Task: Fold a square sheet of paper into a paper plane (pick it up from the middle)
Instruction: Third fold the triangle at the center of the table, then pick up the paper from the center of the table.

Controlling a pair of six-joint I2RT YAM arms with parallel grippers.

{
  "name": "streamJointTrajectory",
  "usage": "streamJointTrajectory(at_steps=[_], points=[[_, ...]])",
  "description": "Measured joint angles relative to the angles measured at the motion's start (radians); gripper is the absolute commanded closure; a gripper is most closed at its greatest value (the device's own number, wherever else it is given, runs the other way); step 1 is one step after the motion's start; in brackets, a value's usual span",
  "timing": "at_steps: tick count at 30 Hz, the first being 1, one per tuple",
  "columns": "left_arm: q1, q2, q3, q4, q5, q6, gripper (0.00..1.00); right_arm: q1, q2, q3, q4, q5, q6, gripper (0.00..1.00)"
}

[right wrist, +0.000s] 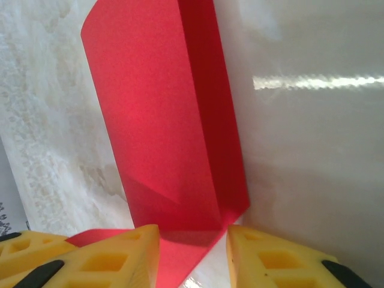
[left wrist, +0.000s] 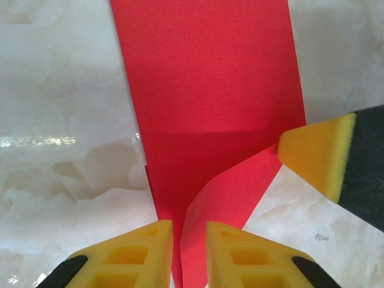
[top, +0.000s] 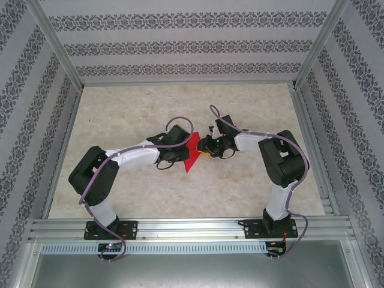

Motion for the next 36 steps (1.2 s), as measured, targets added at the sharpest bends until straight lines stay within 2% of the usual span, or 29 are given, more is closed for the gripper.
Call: streamJointTrajectory(at_steps=[13, 15, 19, 25, 31, 36], points=[[0.030, 0.000, -0.008, -0.005, -0.007, -0.004, 0.77, 0.024, 0.021, 0.001, 0.116, -0.139, 0.000, 0.73], [0.037, 0.000, -0.016, -0.007, -0.009, -0.006, 0.77, 0.034, 0.027, 0.005, 0.111, -0.143, -0.009, 0.76], [0.050, 0.000, -0.028, -0.014, -0.012, -0.008, 0.75, 0.044, 0.035, 0.014, 0.103, -0.141, -0.024, 0.89], [0.057, -0.055, -0.040, -0.030, -0.019, -0.001, 0.63, 0.043, 0.003, 0.010, 0.072, -0.075, -0.025, 0.96], [0.057, -0.194, -0.063, -0.032, -0.020, 0.025, 0.43, 0.030, -0.191, -0.024, 0.033, 0.043, 0.007, 0.96], [0.058, -0.297, -0.104, -0.021, -0.019, 0.062, 0.33, 0.039, -0.330, -0.028, 0.021, 0.139, 0.060, 0.95]])
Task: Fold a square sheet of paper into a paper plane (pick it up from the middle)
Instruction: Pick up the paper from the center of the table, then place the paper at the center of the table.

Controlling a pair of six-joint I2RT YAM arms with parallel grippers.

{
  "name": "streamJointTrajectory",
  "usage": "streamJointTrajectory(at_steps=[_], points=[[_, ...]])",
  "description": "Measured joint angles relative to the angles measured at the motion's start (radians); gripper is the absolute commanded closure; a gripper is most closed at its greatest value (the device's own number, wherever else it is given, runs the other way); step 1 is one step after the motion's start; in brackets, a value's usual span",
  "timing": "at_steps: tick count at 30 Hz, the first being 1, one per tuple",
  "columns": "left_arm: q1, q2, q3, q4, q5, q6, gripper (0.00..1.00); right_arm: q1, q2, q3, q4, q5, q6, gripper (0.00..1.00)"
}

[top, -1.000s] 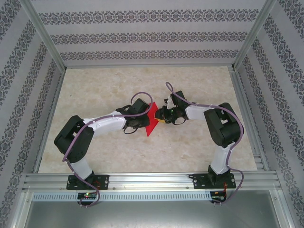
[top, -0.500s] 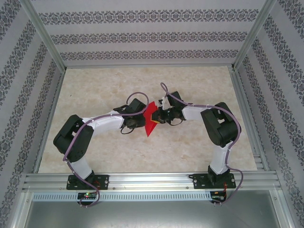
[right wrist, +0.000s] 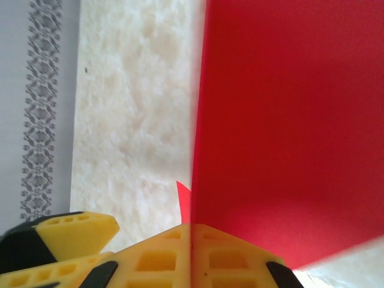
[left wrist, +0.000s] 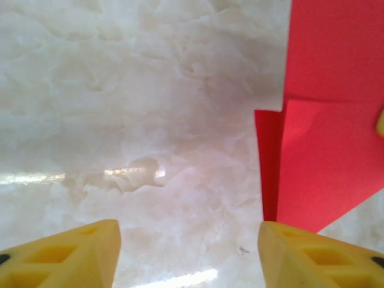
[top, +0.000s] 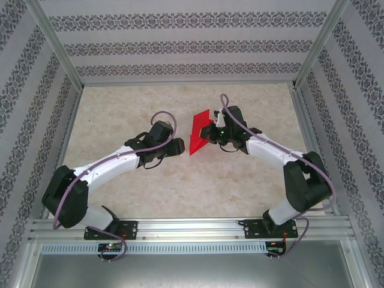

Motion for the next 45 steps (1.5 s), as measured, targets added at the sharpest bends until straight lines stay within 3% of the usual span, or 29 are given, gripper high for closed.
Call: streamJointTrajectory(at_steps=[7, 17, 32, 45], points=[[0.002, -0.060, -0.061, 0.066, 0.029, 0.092, 0.30, 0.069, -0.022, -0.008, -0.024, 0.129, 0.104, 0.95], [0.003, 0.071, -0.074, 0.249, 0.156, 0.363, 0.34, 0.079, 0.106, -0.036, 0.000, 0.191, 0.284, 0.92], [-0.056, 0.278, -0.085, 0.480, 0.180, 0.641, 0.42, 0.078, 0.168, -0.045, -0.013, 0.190, 0.468, 0.93], [-0.069, 0.335, -0.171, 0.670, 0.210, 0.723, 0.51, 0.062, 0.171, -0.044, -0.044, 0.151, 0.538, 0.94]])
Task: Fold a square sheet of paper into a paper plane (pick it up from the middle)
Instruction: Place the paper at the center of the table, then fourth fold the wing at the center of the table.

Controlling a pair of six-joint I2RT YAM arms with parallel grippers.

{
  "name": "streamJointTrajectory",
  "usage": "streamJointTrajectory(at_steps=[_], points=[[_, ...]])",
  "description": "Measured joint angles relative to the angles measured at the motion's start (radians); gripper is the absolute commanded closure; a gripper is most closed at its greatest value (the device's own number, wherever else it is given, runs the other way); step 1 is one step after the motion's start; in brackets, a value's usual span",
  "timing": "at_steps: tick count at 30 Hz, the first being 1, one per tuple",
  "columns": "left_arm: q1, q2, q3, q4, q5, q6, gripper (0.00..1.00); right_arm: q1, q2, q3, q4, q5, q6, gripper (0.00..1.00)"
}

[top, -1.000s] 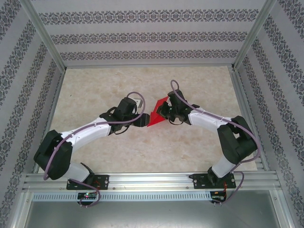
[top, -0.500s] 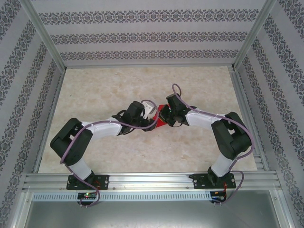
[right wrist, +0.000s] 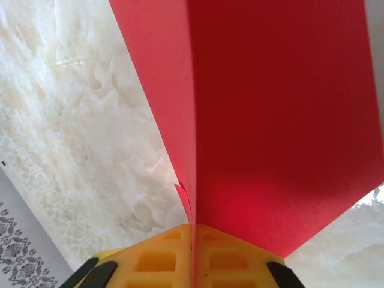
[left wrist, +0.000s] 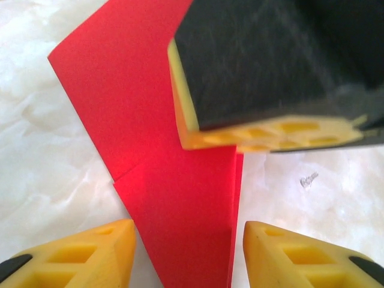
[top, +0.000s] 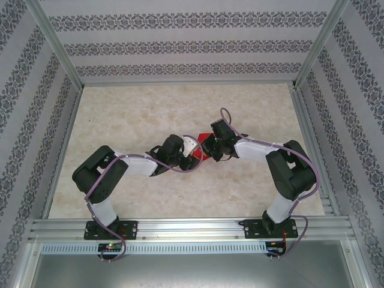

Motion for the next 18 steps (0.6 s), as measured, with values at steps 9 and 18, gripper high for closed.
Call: streamJointTrajectory(at_steps=[9, 18], points=[[-0.021, 0.009, -0.048, 0.084, -0.042, 0.031, 0.58, 0.000, 0.000, 0.006, -0.007, -0.032, 0.008, 0.91], [-0.031, 0.010, -0.082, 0.133, -0.105, 0.071, 0.80, -0.018, -0.001, 0.021, -0.033, -0.056, -0.013, 0.63]])
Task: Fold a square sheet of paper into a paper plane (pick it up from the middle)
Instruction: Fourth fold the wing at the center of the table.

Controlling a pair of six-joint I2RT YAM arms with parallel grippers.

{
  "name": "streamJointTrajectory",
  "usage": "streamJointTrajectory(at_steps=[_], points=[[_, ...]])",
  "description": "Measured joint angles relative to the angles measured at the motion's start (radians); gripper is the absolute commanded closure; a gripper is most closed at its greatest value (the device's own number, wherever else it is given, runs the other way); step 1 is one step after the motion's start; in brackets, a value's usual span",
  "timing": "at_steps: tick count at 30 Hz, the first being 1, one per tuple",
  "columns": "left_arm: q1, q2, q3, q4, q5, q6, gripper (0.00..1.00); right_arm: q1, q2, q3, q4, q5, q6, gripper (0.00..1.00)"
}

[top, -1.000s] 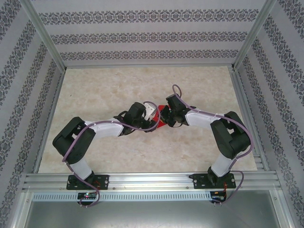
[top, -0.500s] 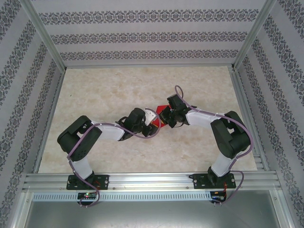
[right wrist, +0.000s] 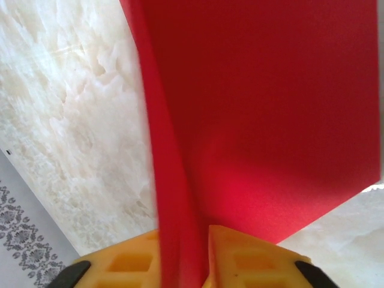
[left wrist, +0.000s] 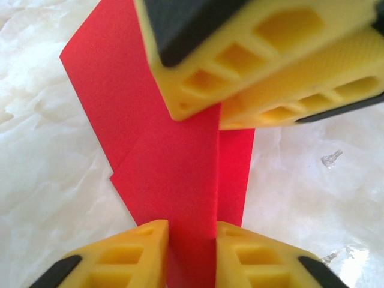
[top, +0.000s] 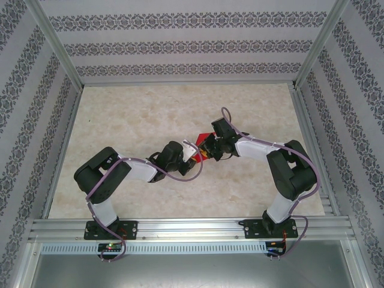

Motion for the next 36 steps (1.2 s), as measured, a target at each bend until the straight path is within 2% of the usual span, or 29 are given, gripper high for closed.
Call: streamJointTrajectory(at_steps=[2, 4, 9, 13, 17, 22, 29, 36], points=[[0.000, 0.000, 0.000, 0.000, 0.000, 0.006, 0.83, -0.011, -0.003, 0.004, -0.016, -0.008, -0.031, 0.54], [0.000, 0.000, 0.000, 0.000, 0.003, 0.008, 0.85, -0.024, -0.005, 0.015, -0.039, -0.012, -0.080, 0.51], [0.000, 0.002, 0.003, -0.007, 0.024, 0.001, 0.87, -0.066, -0.029, 0.026, -0.065, -0.046, -0.241, 0.49], [0.000, 0.010, 0.026, -0.047, 0.038, -0.040, 0.89, -0.116, -0.119, -0.059, 0.003, -0.093, -0.343, 0.45], [0.000, 0.010, 0.033, -0.067, 0.064, -0.100, 0.90, -0.134, -0.199, -0.116, 0.035, -0.114, -0.439, 0.47], [0.000, 0.010, 0.045, -0.087, 0.093, -0.200, 0.91, -0.132, -0.201, -0.142, 0.077, -0.143, -0.515, 0.52], [0.001, 0.010, 0.037, -0.075, 0.109, -0.322, 0.90, -0.111, -0.127, -0.138, 0.103, -0.160, -0.579, 0.59], [0.001, 0.010, 0.026, -0.066, 0.108, -0.378, 0.90, -0.092, -0.041, -0.111, 0.099, -0.159, -0.604, 0.65]])
